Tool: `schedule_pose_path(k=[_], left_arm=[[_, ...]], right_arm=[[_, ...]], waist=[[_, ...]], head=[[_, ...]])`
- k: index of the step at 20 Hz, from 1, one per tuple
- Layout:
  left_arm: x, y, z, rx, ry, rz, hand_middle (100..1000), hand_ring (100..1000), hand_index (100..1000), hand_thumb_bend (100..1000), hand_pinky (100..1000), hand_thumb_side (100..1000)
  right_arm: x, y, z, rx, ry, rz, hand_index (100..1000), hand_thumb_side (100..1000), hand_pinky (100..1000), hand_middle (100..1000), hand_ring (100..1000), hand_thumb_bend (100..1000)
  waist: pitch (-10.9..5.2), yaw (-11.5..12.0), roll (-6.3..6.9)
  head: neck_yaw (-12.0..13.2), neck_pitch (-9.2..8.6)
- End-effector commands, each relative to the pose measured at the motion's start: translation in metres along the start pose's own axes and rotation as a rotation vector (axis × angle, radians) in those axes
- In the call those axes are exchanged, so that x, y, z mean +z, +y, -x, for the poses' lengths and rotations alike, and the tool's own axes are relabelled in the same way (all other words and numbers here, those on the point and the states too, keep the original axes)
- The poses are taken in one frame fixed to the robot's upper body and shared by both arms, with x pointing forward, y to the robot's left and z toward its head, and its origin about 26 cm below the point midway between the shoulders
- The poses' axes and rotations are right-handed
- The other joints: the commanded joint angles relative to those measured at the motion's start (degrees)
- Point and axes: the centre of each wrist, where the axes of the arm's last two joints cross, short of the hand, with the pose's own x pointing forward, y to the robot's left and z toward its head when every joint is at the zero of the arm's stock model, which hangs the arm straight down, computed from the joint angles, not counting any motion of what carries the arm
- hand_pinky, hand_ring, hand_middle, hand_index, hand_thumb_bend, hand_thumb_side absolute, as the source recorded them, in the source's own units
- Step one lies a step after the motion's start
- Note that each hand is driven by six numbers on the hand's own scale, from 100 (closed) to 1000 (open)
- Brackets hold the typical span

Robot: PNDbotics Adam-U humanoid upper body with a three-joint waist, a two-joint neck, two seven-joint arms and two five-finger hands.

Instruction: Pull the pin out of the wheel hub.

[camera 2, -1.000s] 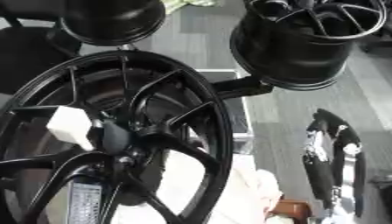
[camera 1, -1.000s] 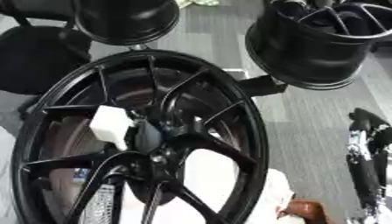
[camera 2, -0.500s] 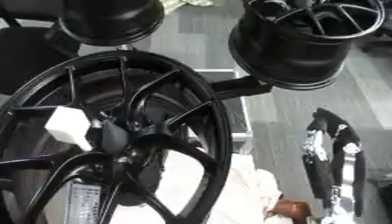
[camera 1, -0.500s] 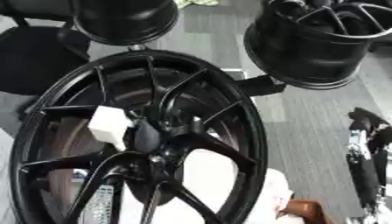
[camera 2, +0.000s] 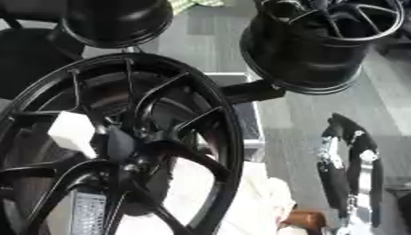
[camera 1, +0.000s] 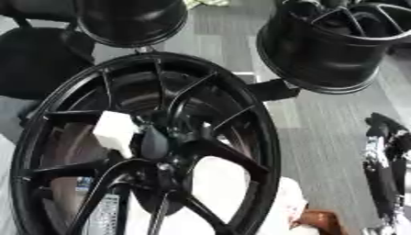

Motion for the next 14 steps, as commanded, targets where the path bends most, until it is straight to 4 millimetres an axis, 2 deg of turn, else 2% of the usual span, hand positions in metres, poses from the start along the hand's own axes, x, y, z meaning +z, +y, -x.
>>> schedule_pose_path(k=[1, 4, 9, 11, 14], left_arm=[[-0.009, 0.023, -0.049, -0.048, -0.181, -0.001, 710, 743, 789, 100, 770, 278], [-0.015, 0.023, -0.093, -0.104, -0.336, 0.059, 712, 746, 789, 100, 772, 265], [-0.014, 0.017, -0.151, -0.150, -0.565, 0.155, 706, 743, 788, 100, 773, 257], [-0.012, 0.016, -0.164, -0.148, -0.622, 0.180, 703, 741, 788, 100, 772, 256], [-0.013, 0.016, -0.171, -0.146, -0.680, 0.208, 702, 740, 787, 100, 772, 255]], right_arm=[[-0.003, -0.004, -0.003, 0.009, -0.021, -0.003, 766, 719, 903, 688, 848, 100], [-0.004, -0.004, -0.003, 0.011, -0.026, -0.009, 766, 718, 903, 689, 848, 100], [-0.005, -0.005, -0.003, 0.016, -0.040, -0.016, 769, 711, 903, 691, 850, 100], [-0.005, -0.005, -0.003, 0.017, -0.044, -0.015, 769, 697, 903, 693, 851, 100], [-0.006, -0.005, -0.003, 0.016, -0.049, -0.012, 770, 689, 903, 694, 852, 100]], waist=[[-0.94, 0.0, 0.40], [-0.96, -0.1, 0.57], [-1.01, -0.5, 0.86], [-1.04, -0.6, 0.96], [-1.09, -0.7, 1.02]], head=[[0.1, -0.82], [0.4, -0.78], [0.7, -0.48], [0.9, -0.36], [1.1, -0.17]])
